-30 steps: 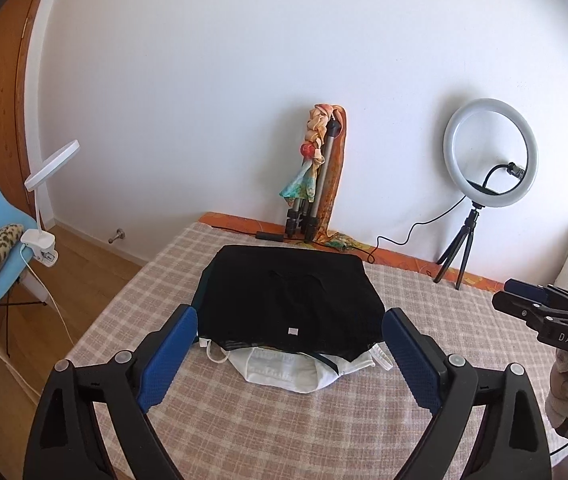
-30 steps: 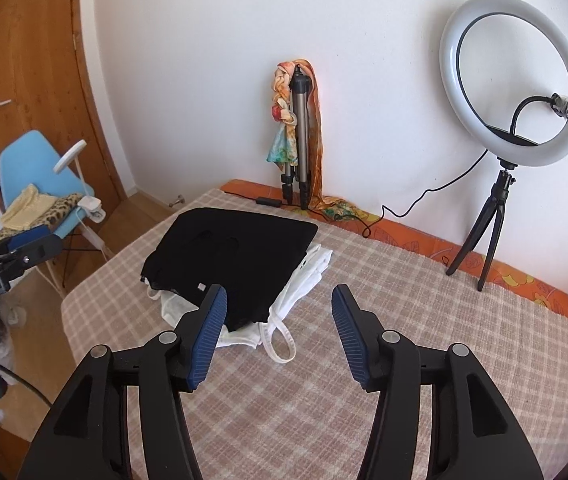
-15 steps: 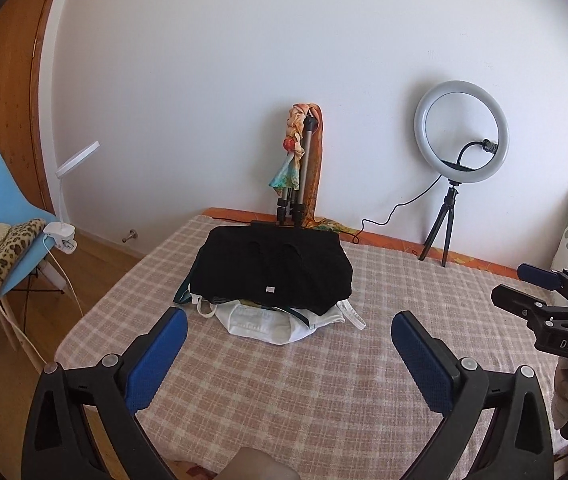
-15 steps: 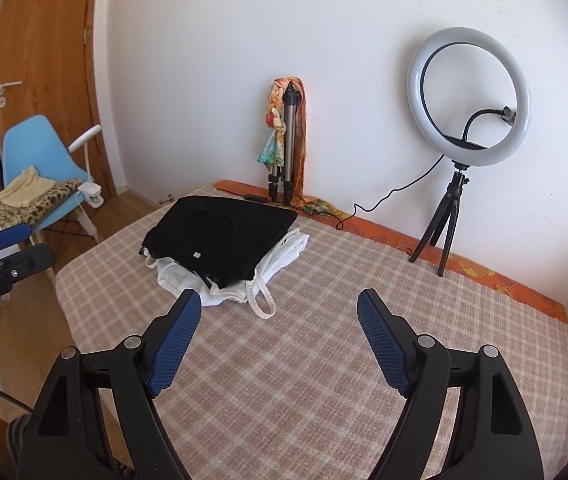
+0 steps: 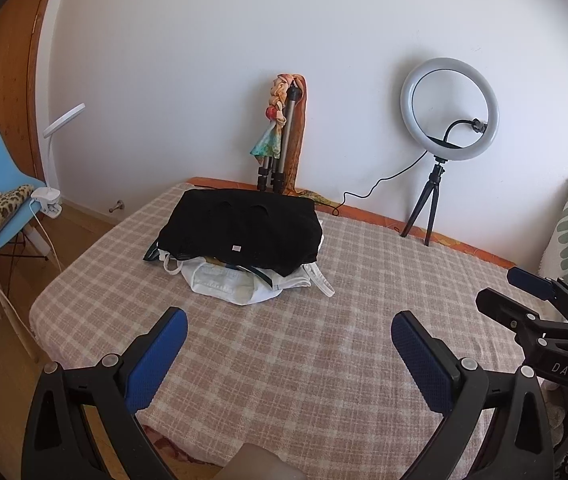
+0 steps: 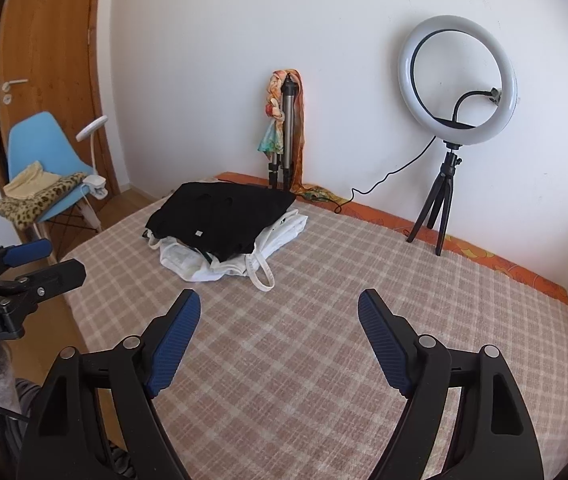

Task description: Fold small clothes

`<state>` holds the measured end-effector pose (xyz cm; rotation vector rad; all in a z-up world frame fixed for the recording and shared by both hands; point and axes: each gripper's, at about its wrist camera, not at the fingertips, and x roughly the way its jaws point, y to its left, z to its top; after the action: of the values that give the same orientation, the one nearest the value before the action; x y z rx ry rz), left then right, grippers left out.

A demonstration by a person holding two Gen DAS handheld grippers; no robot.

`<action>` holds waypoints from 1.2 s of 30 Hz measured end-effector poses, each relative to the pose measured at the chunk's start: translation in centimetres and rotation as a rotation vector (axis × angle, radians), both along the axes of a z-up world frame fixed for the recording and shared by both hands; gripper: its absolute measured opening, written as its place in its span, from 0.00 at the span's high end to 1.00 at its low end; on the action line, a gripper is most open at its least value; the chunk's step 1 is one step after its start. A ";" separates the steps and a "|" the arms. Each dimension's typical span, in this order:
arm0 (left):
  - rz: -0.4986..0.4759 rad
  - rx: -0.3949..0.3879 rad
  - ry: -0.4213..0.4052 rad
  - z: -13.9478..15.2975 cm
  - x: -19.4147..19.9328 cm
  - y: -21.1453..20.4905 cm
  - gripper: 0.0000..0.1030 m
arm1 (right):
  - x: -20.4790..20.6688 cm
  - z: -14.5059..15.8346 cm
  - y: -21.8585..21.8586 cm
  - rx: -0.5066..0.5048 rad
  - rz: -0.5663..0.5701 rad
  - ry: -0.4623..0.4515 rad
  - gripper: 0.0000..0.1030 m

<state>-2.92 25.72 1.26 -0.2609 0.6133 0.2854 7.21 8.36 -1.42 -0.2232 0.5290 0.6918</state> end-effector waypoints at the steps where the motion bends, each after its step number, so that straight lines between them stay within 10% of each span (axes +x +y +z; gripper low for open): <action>1: 0.005 -0.002 -0.001 -0.2 0.0 0.0 0.00 | 0.0 -0.2 -0.1 -0.002 0.000 0.002 0.21; 36: 0.031 0.016 0.008 -1.6 0.0 0.1 0.00 | 0.8 -1.2 -0.6 -0.010 0.004 0.020 0.21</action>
<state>-2.88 25.77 -0.37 -0.2545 0.6153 0.3210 8.01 7.72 -2.62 -0.2268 0.5515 0.6963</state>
